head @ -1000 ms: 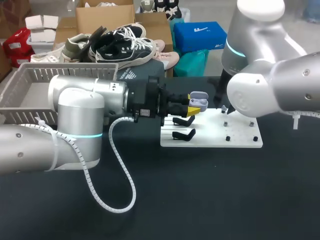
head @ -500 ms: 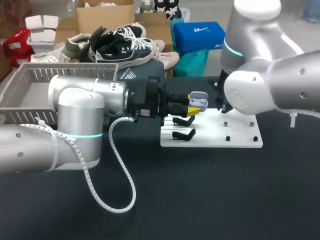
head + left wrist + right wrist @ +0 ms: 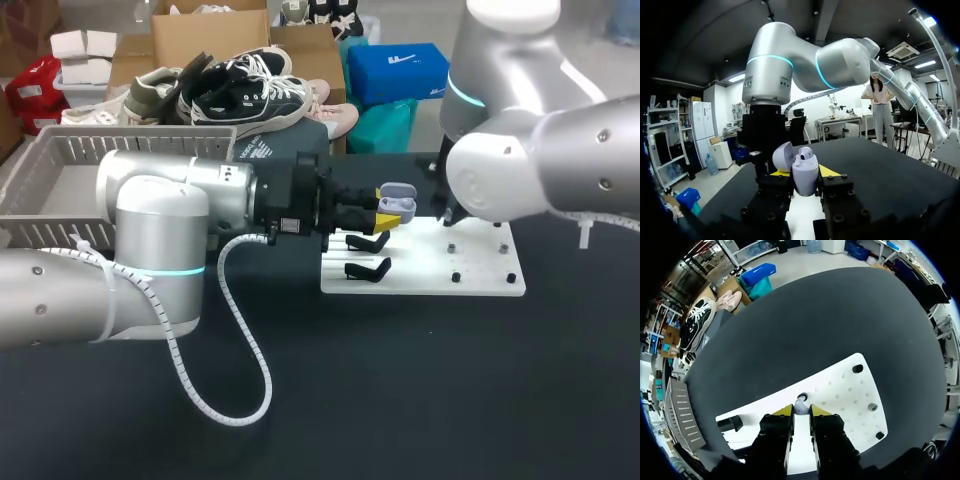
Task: Pick up each earbud case from the left stands, insert the matching earbuds, close the lid, and place the case in the box.
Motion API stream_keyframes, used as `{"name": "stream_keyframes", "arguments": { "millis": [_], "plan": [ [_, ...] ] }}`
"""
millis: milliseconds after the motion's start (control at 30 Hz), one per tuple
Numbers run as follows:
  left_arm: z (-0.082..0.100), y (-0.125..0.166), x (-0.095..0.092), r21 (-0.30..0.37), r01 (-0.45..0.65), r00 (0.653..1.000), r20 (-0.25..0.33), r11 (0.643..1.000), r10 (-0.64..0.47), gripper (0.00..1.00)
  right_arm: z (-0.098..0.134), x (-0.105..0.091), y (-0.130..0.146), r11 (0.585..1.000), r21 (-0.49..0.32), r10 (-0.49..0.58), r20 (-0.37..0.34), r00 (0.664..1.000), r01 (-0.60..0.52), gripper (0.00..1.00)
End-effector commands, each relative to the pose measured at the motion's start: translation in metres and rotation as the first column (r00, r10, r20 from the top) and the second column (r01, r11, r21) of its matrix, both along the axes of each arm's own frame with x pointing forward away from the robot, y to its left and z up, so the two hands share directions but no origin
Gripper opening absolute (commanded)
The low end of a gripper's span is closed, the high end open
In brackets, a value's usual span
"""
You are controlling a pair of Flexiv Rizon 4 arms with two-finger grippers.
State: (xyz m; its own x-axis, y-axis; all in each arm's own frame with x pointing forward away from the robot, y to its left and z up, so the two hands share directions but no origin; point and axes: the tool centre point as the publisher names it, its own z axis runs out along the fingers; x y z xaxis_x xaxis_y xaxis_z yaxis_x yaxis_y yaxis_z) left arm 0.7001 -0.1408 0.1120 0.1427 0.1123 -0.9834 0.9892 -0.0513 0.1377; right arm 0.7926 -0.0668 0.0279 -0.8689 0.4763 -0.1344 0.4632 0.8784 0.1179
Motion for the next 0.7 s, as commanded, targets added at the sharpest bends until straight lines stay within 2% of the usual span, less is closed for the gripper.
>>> {"name": "stream_keyframes", "arguments": {
  "millis": [33, 300, 467, 667, 700],
  "plan": [
    [0.0, 0.0, -0.001, -0.001, -0.003, 1.0, 0.002, 1.0, 0.003, 0.0, 0.01, -0.004, -0.002, 1.0, -0.007, -0.001, 0.004, 1.0, 0.001, 0.0],
    [0.0, 0.0, -0.001, -0.001, -0.003, 1.0, 0.002, 1.0, 0.003, 0.0, 0.033, -0.012, -0.006, 1.0, -0.006, 0.014, 0.035, 0.999, -0.014, 0.0],
    [0.0, 0.0, -0.001, -0.001, -0.003, 1.0, 0.002, 1.0, 0.003, 0.0, 0.058, -0.022, -0.009, 0.999, -0.007, 0.043, 0.047, 0.998, -0.043, 0.0],
    [0.0, 0.0, -0.001, -0.001, -0.003, 1.0, 0.002, 1.0, 0.003, 0.0, 0.099, -0.035, -0.003, 0.985, 0.013, 0.17, 0.047, 0.984, -0.171, 0.0],
    [0.0, 0.0, -0.001, -0.001, -0.003, 1.0, 0.002, 1.0, 0.003, 0.0, 0.107, -0.039, 0.0, 0.98, -0.013, 0.199, 0.038, 0.979, -0.199, 0.0]
  ]
}}
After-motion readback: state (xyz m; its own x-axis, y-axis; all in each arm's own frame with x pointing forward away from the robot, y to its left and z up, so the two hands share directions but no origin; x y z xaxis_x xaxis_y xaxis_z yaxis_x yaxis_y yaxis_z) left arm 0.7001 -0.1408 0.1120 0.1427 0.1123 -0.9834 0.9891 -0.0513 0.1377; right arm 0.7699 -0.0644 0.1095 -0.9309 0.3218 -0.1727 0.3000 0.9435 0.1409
